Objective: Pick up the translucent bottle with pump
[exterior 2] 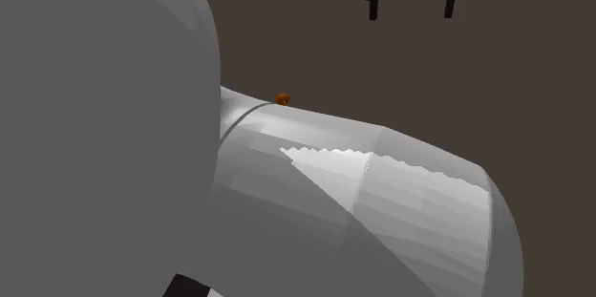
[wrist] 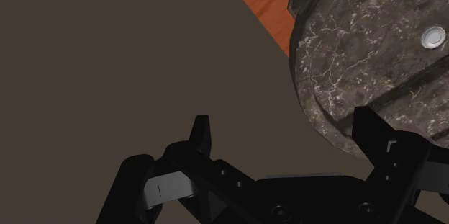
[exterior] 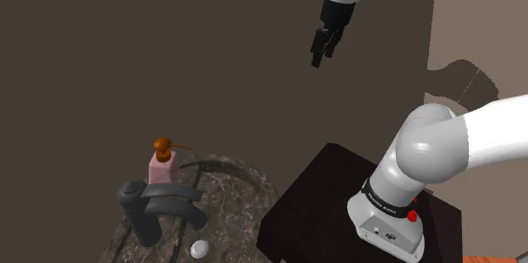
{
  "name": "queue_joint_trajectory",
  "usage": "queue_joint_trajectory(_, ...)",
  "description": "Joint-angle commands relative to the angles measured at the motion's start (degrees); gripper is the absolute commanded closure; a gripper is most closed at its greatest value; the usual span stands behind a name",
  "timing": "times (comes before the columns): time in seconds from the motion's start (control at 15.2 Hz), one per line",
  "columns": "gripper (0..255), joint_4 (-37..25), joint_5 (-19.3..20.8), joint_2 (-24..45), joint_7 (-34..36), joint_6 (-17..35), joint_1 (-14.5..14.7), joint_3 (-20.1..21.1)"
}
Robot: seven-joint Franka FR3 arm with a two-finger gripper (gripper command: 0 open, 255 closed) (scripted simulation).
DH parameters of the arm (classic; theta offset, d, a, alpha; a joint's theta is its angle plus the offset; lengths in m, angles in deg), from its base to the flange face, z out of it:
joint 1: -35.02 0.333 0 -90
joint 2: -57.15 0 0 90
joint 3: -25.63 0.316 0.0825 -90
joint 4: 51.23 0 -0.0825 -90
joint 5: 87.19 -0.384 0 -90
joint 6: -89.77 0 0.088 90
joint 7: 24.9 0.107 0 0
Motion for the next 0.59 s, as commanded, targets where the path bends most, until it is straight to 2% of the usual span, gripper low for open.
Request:
queue_joint_trajectory(0.0,0,0.0,0.0,0.0,0.0,0.0,0.0,0.0)
queue_joint_trajectory(0.53,0,0.7,-3.7,10.8,9.0,11.3,2.8,7.0)
